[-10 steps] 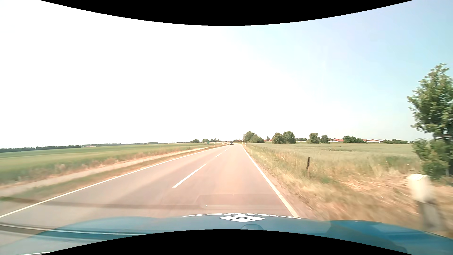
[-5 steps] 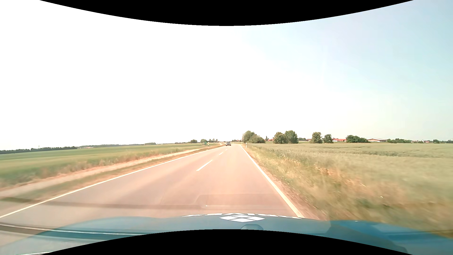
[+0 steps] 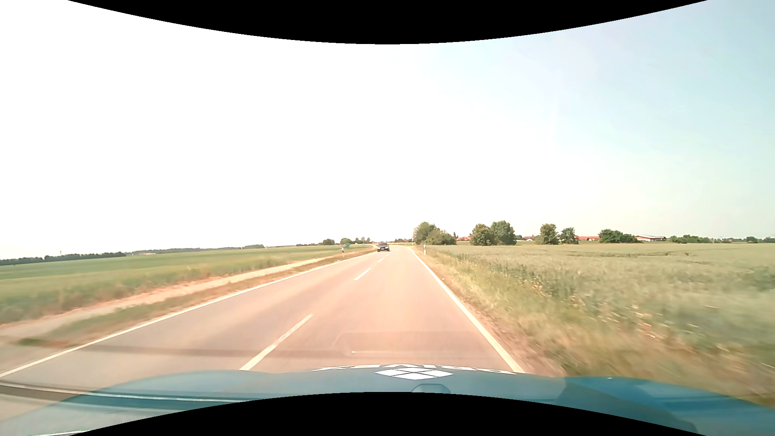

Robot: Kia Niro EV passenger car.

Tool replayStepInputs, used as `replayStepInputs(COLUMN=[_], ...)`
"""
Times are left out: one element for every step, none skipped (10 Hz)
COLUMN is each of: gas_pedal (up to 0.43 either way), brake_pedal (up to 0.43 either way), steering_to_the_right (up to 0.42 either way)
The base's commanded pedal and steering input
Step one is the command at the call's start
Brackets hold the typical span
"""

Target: Follow the waypoints while adhering to traffic rules and regulations

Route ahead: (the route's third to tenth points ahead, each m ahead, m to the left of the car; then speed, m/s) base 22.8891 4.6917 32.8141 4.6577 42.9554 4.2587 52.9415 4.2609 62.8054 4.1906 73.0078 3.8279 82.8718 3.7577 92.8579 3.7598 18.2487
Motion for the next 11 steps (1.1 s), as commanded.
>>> replayStepInputs(gas_pedal=[0.177, 0.177, 0.177, 0.177, 0.177, 0.177, 0.177, 0.177, 0.177, 0.177, 0.177], brake_pedal=[0.000, 0.000, 0.000, 0.000, 0.000, 0.000, 0.000, 0.000, 0.000, 0.000, 0.000], steering_to_the_right=[0.004, 0.004, 0.004, 0.003, 0.003, 0.003, 0.001, 0.000, 0.000, -0.001, -0.003])
